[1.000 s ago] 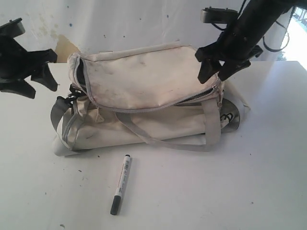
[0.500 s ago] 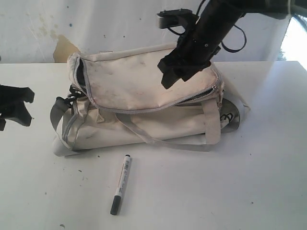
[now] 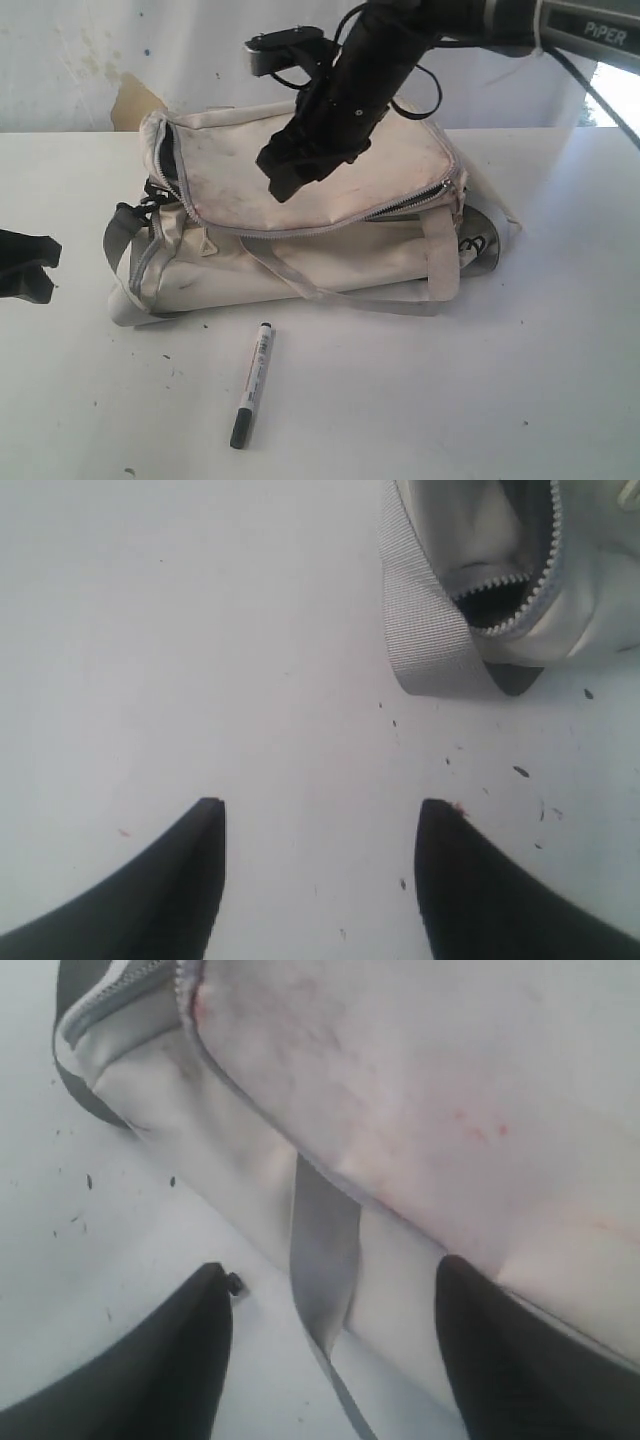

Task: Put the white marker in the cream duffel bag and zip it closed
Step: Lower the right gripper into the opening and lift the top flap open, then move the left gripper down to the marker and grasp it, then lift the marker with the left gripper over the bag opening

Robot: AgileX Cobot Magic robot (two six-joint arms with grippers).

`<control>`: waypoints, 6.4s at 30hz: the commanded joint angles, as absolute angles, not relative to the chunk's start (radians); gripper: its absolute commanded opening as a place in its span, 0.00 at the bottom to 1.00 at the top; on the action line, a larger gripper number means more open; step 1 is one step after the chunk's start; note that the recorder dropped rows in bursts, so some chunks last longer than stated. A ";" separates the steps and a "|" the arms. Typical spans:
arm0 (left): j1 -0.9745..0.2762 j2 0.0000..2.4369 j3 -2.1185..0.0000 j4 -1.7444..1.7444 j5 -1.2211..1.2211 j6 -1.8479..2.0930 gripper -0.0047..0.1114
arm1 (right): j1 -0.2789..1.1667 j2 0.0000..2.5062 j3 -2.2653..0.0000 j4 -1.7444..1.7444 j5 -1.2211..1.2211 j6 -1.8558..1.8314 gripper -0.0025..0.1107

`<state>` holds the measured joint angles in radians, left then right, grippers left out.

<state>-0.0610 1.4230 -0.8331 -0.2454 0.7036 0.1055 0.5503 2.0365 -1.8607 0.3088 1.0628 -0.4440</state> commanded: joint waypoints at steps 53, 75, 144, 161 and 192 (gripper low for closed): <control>-0.060 1.412 -0.828 -0.255 0.659 0.108 0.55 | 0.838 2.257 -1.862 -0.307 0.590 -0.062 0.67; -0.060 1.412 -0.828 -0.257 0.663 0.108 0.55 | 0.907 2.351 -1.862 -0.836 0.591 0.397 0.44; -0.406 1.579 -0.827 -0.821 0.603 0.448 0.55 | 0.613 2.089 -1.937 -0.838 0.581 0.397 0.02; -0.654 1.657 -0.929 -0.175 0.564 -0.214 0.53 | 0.613 2.089 -1.937 -0.838 0.604 0.397 0.02; -0.740 1.888 -0.991 -0.044 0.443 -0.317 0.41 | 0.613 2.089 -1.937 -0.838 0.604 0.397 0.02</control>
